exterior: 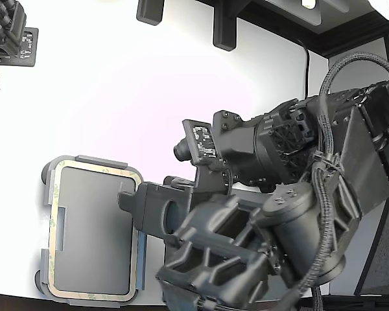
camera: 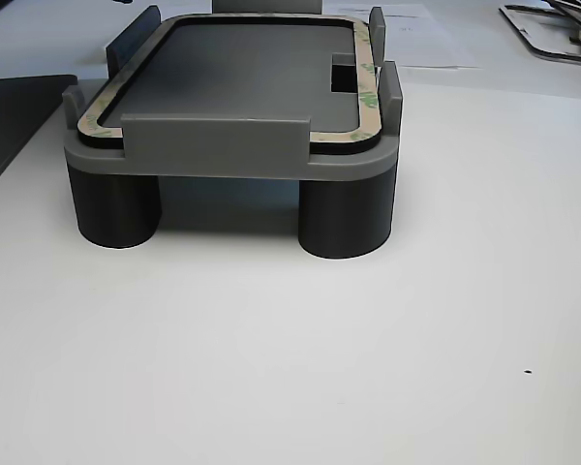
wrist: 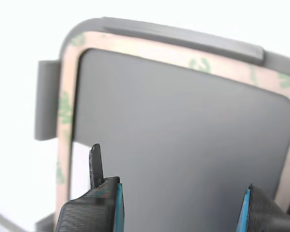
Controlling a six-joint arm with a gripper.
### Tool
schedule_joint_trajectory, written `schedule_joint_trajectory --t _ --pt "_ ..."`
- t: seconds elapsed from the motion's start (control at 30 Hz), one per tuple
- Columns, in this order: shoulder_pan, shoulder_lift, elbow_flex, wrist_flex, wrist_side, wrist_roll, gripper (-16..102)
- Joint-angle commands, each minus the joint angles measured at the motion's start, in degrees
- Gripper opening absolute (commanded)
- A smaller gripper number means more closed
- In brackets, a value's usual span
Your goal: Move top rectangular frame to the holder.
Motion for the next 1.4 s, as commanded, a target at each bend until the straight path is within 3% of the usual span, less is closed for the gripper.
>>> schedule_joint_trajectory --t 0.0,0.13,0.3,0.47,0.57,0.67,0.97,1.1,1.37 --pt "-0.2 6.6 3.0 -3.3 6.6 -10.5 100" --pt "-0.5 17.0 12.7 -12.6 10.6 -28.6 100" --pt "-5.5 33.2 30.9 -28.1 7.2 -61.4 100" --pt "-16.6 50.3 51.5 -42.7 -1.4 -84.6 100" --pt "-24.1 59.0 60.5 -47.5 -7.6 -94.6 100" --pt "-29.3 65.9 64.6 -46.2 -13.4 -100.1 100" --pt "-33.9 82.0 67.6 -32.6 -17.2 -108.6 100" --pt "-33.9 87.7 72.6 -33.2 -17.1 -110.0 100" --pt "-33.9 86.7 77.0 -33.6 -18.6 -110.6 100"
